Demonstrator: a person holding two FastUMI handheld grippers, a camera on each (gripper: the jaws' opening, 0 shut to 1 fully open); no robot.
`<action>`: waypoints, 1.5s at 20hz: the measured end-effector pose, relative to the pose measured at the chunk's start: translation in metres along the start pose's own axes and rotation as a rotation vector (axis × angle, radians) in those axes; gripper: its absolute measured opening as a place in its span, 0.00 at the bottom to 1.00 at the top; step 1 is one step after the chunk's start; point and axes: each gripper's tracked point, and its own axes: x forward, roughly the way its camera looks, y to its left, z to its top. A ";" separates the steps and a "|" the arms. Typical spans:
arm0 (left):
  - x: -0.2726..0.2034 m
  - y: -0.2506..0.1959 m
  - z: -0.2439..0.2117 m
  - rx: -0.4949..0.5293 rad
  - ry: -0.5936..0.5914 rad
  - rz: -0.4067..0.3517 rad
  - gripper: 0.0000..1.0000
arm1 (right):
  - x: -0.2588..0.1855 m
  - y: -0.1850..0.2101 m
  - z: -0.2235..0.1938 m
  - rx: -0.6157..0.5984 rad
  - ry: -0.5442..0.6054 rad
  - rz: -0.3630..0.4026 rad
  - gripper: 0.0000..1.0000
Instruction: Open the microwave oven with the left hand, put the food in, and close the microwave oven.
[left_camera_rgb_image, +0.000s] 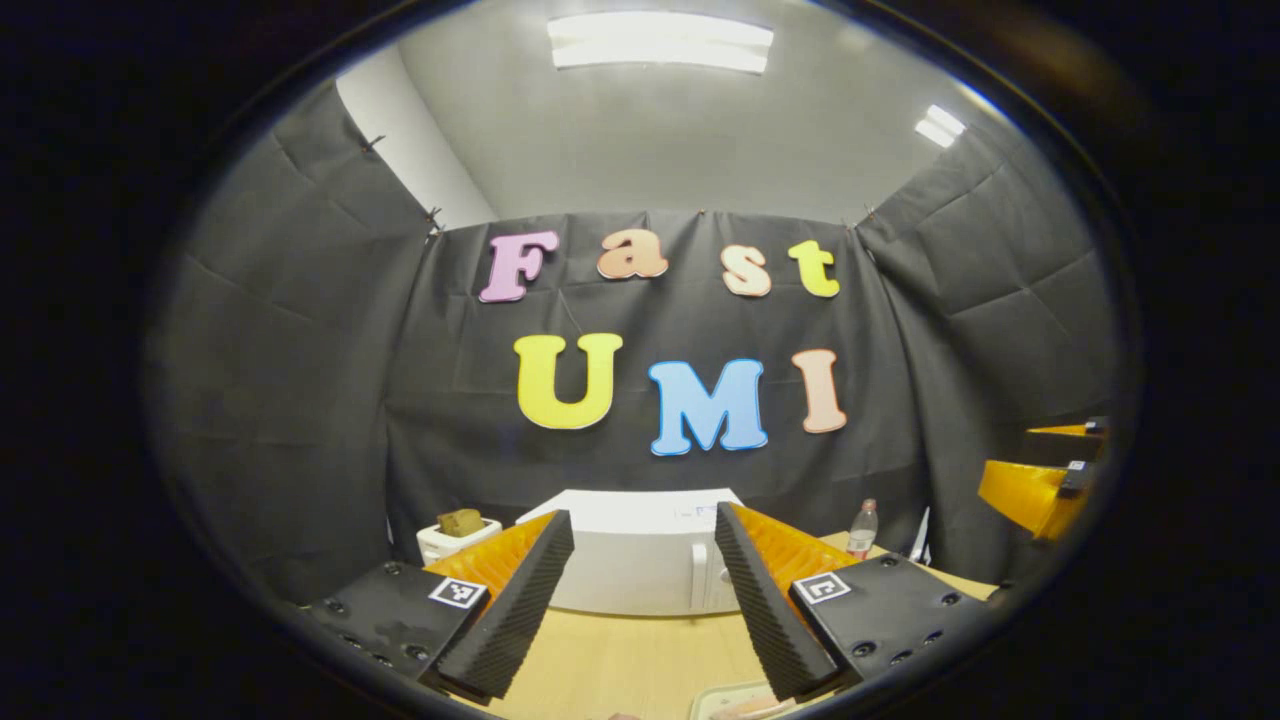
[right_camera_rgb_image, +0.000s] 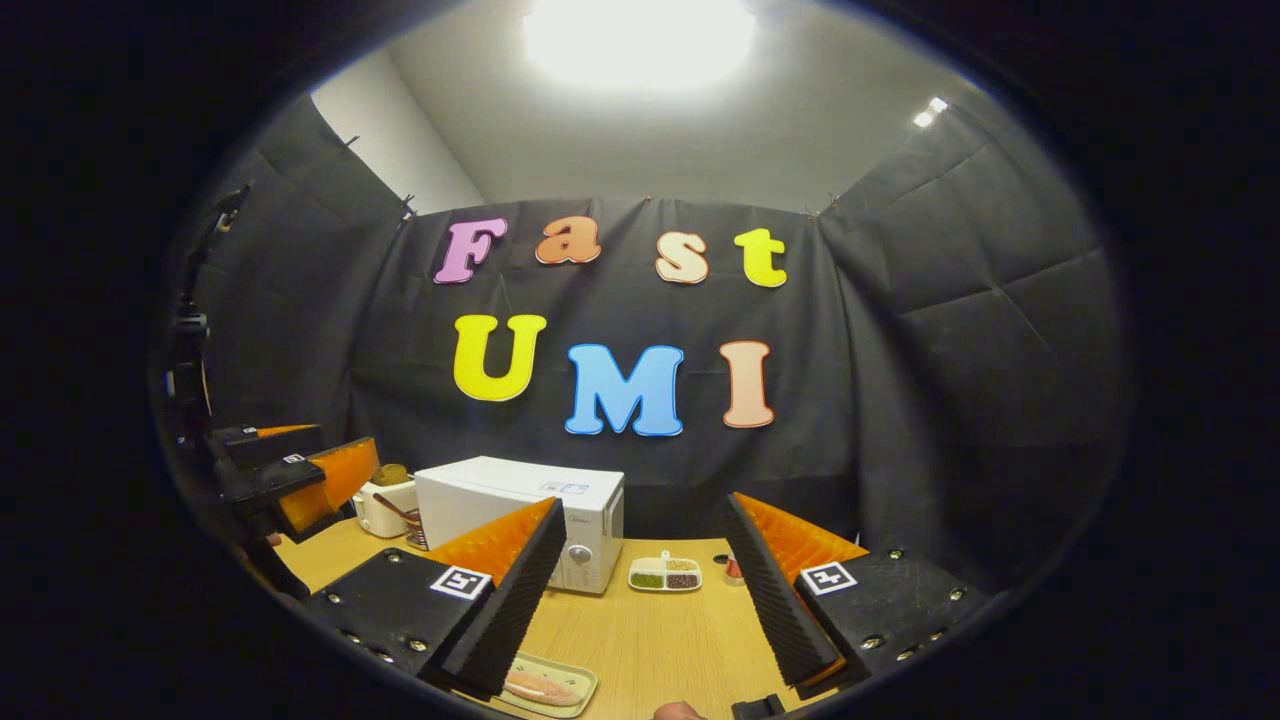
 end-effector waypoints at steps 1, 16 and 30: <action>0.005 -0.002 -0.001 0.007 -0.002 0.008 0.96 | -0.001 -0.003 -0.001 0.001 -0.004 0.009 0.96; 0.132 -0.042 -0.042 0.017 -0.007 -0.098 0.95 | 0.038 -0.031 -0.010 -0.009 0.008 -0.112 0.97; 0.228 -0.075 -0.159 0.015 0.117 -0.204 0.96 | 0.069 -0.032 -0.019 -0.080 0.052 -0.266 0.97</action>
